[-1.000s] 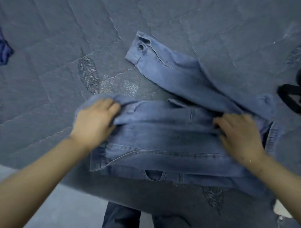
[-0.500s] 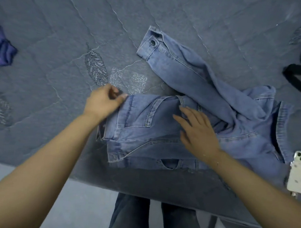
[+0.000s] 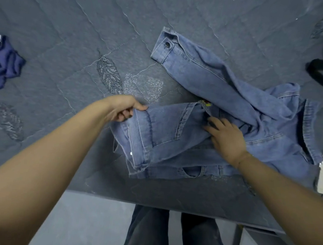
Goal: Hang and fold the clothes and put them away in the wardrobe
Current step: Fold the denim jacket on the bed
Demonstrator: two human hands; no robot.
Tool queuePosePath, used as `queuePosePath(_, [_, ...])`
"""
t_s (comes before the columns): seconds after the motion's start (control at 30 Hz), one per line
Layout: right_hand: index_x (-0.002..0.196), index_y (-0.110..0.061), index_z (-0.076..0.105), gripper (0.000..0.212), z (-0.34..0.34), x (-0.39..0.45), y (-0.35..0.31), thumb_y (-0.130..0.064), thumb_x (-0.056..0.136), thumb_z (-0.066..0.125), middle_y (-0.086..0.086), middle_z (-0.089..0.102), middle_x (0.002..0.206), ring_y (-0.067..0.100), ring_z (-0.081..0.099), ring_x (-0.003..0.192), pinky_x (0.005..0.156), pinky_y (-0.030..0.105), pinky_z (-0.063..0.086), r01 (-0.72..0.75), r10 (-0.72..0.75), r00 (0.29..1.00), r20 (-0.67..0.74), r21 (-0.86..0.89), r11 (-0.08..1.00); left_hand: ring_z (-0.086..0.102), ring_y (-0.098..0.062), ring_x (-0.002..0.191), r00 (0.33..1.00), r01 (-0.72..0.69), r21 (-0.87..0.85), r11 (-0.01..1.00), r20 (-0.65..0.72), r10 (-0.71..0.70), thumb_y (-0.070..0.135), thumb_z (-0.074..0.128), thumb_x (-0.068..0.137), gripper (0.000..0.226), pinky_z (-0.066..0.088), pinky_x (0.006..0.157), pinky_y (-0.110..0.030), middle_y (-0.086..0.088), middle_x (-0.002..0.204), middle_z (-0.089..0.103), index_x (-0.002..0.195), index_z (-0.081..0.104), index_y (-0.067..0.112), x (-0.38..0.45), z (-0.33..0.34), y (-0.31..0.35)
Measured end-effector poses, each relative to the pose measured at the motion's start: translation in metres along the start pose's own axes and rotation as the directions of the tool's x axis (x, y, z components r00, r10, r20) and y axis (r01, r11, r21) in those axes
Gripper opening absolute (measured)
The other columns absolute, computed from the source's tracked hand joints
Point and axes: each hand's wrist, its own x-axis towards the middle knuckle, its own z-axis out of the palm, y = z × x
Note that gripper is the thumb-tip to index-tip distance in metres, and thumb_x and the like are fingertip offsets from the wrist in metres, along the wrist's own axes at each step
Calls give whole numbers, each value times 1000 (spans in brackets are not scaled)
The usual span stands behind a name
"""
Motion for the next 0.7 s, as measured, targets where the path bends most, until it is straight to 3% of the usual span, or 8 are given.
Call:
queuePosePath(0.07, [99, -2, 74, 40, -6, -5, 1, 11, 62, 79, 21, 68, 111, 40, 65, 80, 54, 42, 54, -44, 45, 999, -15, 23, 999, 15, -2, 27, 999, -3, 1, 1000, 32, 3, 28, 60, 91, 41, 9, 30, -10, 11, 36, 25, 53, 47, 18, -10, -8, -3])
queuePosePath(0.2, [100, 1, 72, 43, -14, -14, 4, 11, 58, 78, 19, 68, 105, 39, 64, 77, 54, 42, 54, -24, 26, 999, -28, 46, 999, 21, -5, 34, 994, 4, -128, 992, -110, -18, 26, 66, 88, 33, 17, 33, -14, 9, 42, 29, 60, 50, 22, -7, -17, -16])
queuePosePath(0.23, [101, 2, 71, 43, -14, -16, 5, 9, 59, 79, 20, 67, 105, 39, 64, 79, 56, 43, 54, -2, 2, 1000, -15, 53, 999, 32, -9, 40, 988, 23, -187, 982, -144, -50, 26, 67, 88, 30, 30, 38, -18, 6, 48, 38, 64, 50, 20, -4, -13, -20])
queuePosePath(0.3, [103, 2, 70, 43, -13, -19, 5, 5, 62, 80, 20, 65, 103, 39, 63, 82, 63, 44, 55, 26, -28, 999, 24, 80, 996, 57, -20, 76, 977, 3, -280, 960, -203, -62, 30, 65, 90, 16, 50, 75, -28, -3, 79, 59, 91, 62, 14, 6, -1, -27])
queuePosePath(0.37, [105, 2, 70, 41, -10, -18, 2, 3, 65, 80, 21, 64, 102, 39, 62, 85, 66, 45, 54, 44, -48, 998, 41, 111, 993, 60, -25, 105, 951, -80, -237, 968, -309, 3, 43, 61, 92, 42, 45, 96, -32, -6, 109, 65, 116, 62, 8, 12, 4, -30])
queuePosePath(0.47, [106, 2, 70, 39, -2, -12, -10, 5, 68, 79, 21, 65, 100, 39, 63, 84, 64, 45, 54, 134, -142, 989, 46, 139, 981, 64, -25, 101, 944, -188, -86, 978, -290, 156, 74, 67, 69, 77, 49, 94, -38, -4, 111, 67, 119, 58, 17, 4, 1, -40])
queuePosePath(0.6, [101, 2, 73, 36, 7, 0, -31, 12, 67, 77, 19, 66, 87, 34, 62, 70, 52, 40, 52, 206, -212, 977, 17, 167, 964, 66, -19, 96, 915, -329, 65, 942, -225, 335, 29, 82, 76, 52, 56, 82, -27, -3, 105, 68, 119, 57, 16, 6, -4, -66])
queuePosePath(0.7, [114, 3, 68, 38, 17, 11, -48, 6, 76, 73, 21, 66, 106, 38, 63, 85, 64, 45, 55, 194, -210, 974, 81, 169, 966, 62, -22, 91, 831, -392, 200, 898, -341, 439, 16, 70, 89, 27, 53, 86, -34, -10, 95, 67, 112, 66, 5, 14, -16, -55])
